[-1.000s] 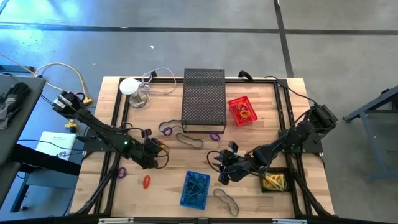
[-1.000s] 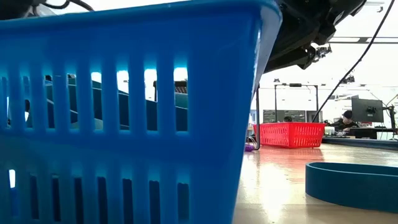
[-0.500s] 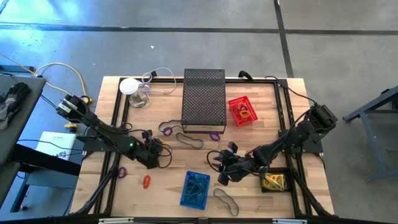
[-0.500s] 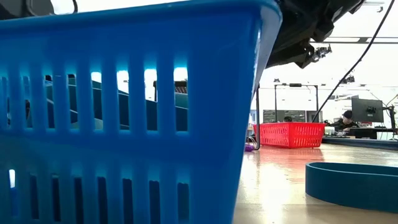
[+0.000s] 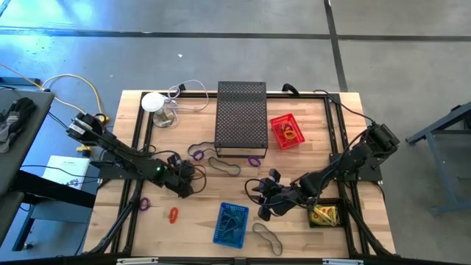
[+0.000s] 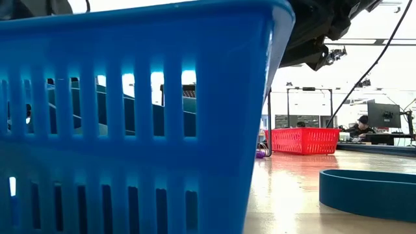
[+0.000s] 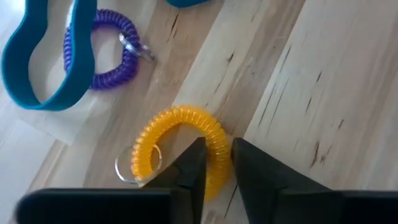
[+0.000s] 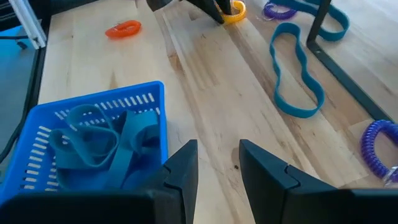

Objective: Pick & Place Office Desk Supplies
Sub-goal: Put the yellow spring keychain into the red bin

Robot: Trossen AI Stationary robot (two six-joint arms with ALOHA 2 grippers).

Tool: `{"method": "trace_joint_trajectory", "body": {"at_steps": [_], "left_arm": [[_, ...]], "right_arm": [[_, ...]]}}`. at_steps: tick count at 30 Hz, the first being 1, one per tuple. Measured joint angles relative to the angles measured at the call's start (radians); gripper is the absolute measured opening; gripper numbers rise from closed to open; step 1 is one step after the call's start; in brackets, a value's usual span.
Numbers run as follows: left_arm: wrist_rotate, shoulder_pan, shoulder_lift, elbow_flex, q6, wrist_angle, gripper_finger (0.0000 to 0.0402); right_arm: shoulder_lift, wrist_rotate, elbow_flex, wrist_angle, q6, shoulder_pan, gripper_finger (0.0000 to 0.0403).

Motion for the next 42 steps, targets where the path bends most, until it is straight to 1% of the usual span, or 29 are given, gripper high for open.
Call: {"method": "trace_joint_trajectory", "body": {"at_steps": [4,5,9,13,16,20,23,24,26,30,31,33,34,36,39,42], "left_arm": [[0.004,0.002,0.007,0.0,0.0,0.005,0.0018],[0.0,0.002,0.007,0.0,0.001,0.006,0.0013],[-0.004,-0.002,0.0,0.01,0.001,0.005,0.001],[-0.057,-0.04,-0.028,0.05,0.006,-0.002,0.0008],[-0.086,-0.072,-0.045,0.097,0.061,-0.002,0.0008],[-0.127,-0.115,-0.058,0.165,0.145,0.101,0.0007],[-0.129,-0.15,-0.058,0.186,0.267,0.32,0.0007],[-0.12,-0.163,-0.058,0.186,0.318,0.405,0.0006],[-0.071,-0.178,-0.054,0.186,0.405,0.54,0.0006],[0.081,-0.175,-0.054,0.186,0.502,0.74,0.0006],[0.11,-0.17,-0.054,0.186,0.511,0.781,0.0006],[0.162,-0.15,-0.054,0.186,0.518,0.843,0.0006],[0.188,-0.138,-0.054,0.186,0.517,0.866,0.0006],[0.238,-0.114,-0.054,0.186,0.505,0.901,0.0006],[0.316,-0.08,-0.05,0.186,0.485,0.967,0.0006],[0.359,-0.058,-0.027,0.186,0.475,1.03,0.0006]], "right_arm": [[0.001,-0.006,0.0,0.007,0.001,0.0,0.0105],[0.004,-0.006,0.0,0.011,0.003,0.0,0.0105],[0.022,-0.013,0.0,0.022,0.004,0.002,0.0105],[0.035,-0.035,-0.001,0.027,0.002,0.002,0.0105],[0.046,-0.039,0.0,0.038,-0.009,-0.002,0.0105],[0.045,-0.031,0.0,0.092,-0.083,-0.002,0.0105],[0.045,-0.031,-0.001,0.156,-0.161,-0.001,0.0105],[0.045,-0.032,0.0,0.183,-0.191,0.0,0.0105],[0.045,-0.034,0.0,0.231,-0.258,0.0,0.0105],[0.045,-0.035,0.0,0.358,-0.442,-0.001,0.0105],[0.045,-0.04,0.0,0.39,-0.491,-0.001,0.0105],[0.045,-0.084,0.0,0.453,-0.574,-0.002,0.0105],[0.045,-0.11,0.0,0.484,-0.599,-0.003,0.0105],[0.045,-0.124,0.0,0.547,-0.646,-0.002,0.0105],[0.045,-0.109,0.0,0.597,-0.671,-0.008,0.0105],[0.045,-0.104,0.0,0.602,-0.671,-0.016,0.0105]]}}
